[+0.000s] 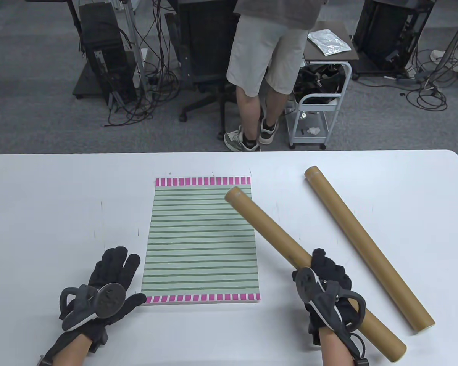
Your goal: Roll up mouse pads and store in mailing tubes
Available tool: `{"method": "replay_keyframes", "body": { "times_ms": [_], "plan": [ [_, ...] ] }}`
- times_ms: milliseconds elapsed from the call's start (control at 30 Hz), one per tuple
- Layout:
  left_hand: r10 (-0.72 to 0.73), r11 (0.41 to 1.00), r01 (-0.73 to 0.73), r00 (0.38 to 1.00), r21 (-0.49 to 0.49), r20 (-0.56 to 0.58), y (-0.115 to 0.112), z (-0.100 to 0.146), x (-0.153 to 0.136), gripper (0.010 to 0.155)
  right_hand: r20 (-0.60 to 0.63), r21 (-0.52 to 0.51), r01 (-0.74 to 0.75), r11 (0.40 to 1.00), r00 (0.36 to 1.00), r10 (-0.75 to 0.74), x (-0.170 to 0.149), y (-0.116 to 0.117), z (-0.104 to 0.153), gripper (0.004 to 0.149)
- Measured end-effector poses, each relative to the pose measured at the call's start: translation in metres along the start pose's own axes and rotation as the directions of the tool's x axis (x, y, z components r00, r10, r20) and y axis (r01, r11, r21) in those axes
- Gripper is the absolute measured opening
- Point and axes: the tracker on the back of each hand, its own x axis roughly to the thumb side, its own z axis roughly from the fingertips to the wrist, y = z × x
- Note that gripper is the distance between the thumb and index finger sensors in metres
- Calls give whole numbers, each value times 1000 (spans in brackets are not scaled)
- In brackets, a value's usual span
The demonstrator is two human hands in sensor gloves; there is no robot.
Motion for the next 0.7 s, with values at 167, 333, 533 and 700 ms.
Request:
{"method": "replay_keyframes", "body": {
  "times_ms": [167, 333, 533, 700],
  "plan": [
    [-119, 993, 119, 993, 0, -22, -1, -2, 7, 84, -167, 144, -82, 986, 980, 105, -10, 19, -31, 78],
    [-159, 987, 159, 987, 19, -14, 1, -3, 9, 83, -226, 194, -78, 978, 966, 122, -3, 30, -58, 78],
    [-149, 989, 150, 989, 13, -23, 0, -3, 4, 82, -240, 234, -74, 969, 962, 132, 6, 45, -84, 78],
    [-28, 999, 26, 999, -35, -46, -5, 1, 0, 75, -235, 240, -85, 967, 961, 143, 2, 51, -94, 77]
  ]
}}
